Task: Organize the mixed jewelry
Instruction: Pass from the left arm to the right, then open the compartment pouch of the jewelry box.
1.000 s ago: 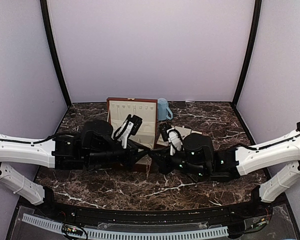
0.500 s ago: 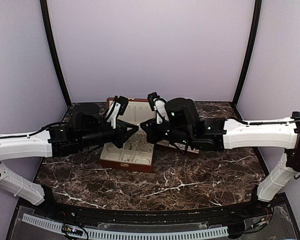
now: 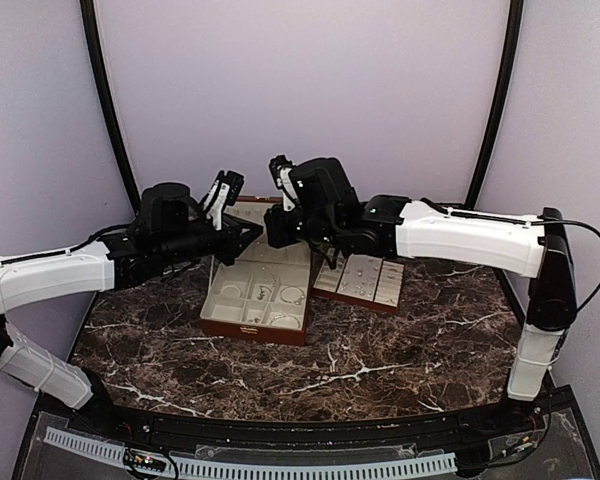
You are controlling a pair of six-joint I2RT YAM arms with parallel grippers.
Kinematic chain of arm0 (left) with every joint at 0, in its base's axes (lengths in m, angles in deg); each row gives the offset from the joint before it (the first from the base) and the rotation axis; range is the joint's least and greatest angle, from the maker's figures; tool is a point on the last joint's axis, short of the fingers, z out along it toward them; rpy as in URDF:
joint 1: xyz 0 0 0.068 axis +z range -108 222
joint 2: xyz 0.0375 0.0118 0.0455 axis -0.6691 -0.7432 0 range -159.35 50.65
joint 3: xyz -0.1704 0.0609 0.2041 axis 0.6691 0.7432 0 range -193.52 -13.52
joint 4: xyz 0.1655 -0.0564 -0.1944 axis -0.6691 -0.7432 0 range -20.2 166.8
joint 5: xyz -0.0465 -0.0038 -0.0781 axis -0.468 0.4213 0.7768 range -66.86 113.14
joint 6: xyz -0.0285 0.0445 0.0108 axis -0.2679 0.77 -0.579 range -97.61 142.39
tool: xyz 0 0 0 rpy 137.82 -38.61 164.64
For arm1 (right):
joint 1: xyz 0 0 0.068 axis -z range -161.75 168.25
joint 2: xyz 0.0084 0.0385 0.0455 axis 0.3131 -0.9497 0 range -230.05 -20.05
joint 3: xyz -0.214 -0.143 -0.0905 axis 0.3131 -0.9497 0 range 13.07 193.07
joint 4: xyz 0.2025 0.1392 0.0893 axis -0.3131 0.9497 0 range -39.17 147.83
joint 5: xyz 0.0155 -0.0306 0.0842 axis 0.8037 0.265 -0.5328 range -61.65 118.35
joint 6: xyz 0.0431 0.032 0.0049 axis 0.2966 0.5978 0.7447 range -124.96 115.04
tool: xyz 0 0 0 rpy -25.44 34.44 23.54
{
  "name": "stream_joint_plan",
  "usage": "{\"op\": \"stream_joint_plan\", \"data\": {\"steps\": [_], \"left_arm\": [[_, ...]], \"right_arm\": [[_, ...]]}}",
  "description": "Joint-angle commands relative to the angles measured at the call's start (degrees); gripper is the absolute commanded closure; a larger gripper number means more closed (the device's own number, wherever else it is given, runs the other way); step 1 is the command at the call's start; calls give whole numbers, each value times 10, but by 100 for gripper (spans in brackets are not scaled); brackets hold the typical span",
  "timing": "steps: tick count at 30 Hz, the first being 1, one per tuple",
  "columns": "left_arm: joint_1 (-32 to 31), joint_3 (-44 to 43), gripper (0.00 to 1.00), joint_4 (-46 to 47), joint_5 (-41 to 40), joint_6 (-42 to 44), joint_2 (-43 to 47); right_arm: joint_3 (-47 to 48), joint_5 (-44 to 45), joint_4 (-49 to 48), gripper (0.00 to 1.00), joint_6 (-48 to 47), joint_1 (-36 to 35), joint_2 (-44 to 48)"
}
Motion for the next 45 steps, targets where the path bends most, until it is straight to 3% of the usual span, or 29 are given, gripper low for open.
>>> {"op": "stream_joint_plan", "data": {"steps": [1, 5, 11, 24, 29, 45], "left_arm": [[18, -18, 81, 8, 32, 20, -18], [29, -20, 58, 9, 35, 23, -24], [49, -8, 47, -2, 27, 4, -11], [114, 70, 41, -92, -15, -130, 67], [146, 98, 38, -124, 5, -160, 78], [167, 157, 36, -111, 22, -182, 37]], "right_arm": [[68, 37, 23, 100, -3, 29, -30], [110, 39, 39, 100, -5, 44, -57], [171, 42, 59, 100, -16, 65, -95], [220, 62, 65, 100, -32, 82, -133], [221, 67, 51, 100, -32, 83, -133], [258, 73, 47, 100, -44, 92, -153]]}}
